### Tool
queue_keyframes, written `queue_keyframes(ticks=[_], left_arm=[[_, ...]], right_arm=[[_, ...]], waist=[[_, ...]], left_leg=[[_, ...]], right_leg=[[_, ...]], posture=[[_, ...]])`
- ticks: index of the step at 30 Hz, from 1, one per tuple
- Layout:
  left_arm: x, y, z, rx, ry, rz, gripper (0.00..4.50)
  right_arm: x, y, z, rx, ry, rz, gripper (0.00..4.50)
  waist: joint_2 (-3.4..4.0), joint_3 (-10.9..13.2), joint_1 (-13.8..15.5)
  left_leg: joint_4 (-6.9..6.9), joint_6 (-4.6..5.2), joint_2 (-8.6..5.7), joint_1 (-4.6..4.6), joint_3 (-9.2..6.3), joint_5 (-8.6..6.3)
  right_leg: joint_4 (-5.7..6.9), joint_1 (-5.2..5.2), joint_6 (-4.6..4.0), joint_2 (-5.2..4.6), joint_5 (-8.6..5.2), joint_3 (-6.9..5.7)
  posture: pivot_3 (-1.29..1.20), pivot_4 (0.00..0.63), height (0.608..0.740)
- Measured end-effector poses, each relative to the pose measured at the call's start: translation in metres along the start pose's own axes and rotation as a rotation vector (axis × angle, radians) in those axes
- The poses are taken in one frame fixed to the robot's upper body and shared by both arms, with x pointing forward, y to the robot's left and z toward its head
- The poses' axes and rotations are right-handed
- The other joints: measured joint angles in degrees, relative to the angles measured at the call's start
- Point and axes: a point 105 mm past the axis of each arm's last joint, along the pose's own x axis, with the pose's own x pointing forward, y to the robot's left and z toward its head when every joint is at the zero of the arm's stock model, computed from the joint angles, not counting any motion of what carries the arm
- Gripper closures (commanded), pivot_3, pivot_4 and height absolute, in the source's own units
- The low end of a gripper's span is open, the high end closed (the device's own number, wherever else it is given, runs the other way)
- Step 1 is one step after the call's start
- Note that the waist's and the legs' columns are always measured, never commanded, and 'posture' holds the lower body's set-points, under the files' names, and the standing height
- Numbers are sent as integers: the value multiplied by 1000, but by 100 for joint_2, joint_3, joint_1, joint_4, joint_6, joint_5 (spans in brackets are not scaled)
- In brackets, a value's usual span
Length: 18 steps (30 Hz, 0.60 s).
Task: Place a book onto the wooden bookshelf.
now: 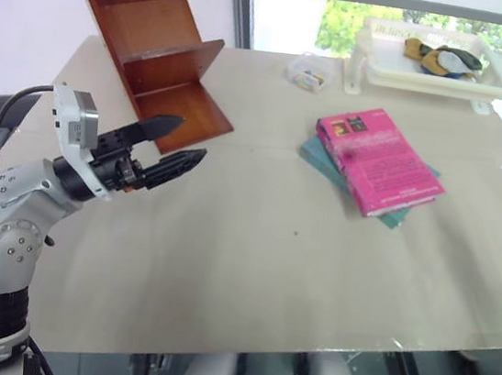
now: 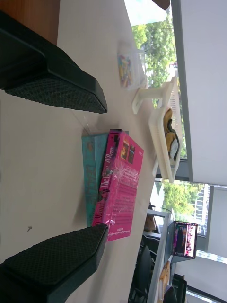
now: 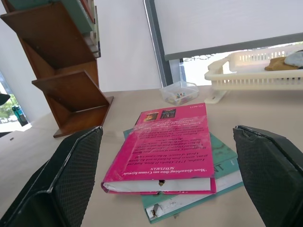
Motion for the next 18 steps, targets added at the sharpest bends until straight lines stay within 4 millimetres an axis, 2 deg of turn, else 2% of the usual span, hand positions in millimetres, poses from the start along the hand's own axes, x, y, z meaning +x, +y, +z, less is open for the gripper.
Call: queue_keyframes(ticks=[14, 18], left_arm=[[-1, 0, -1, -4, 4, 4, 504], [-1, 0, -1, -4, 4, 4, 504]], right_arm=[[1, -1, -1, -3, 7, -7, 0], [4, -15, -18, -44, 106, -112, 0]], waist=[[0, 0, -1], [-1, -1, -3]], left_leg=[[0, 0, 0, 0, 0, 0], [0, 0, 0, 1, 2, 0]], right_leg=[[0, 0, 0, 0, 0, 0], [0, 0, 0, 0, 0, 1]], posture=[[0, 150, 740], [0, 150, 740]])
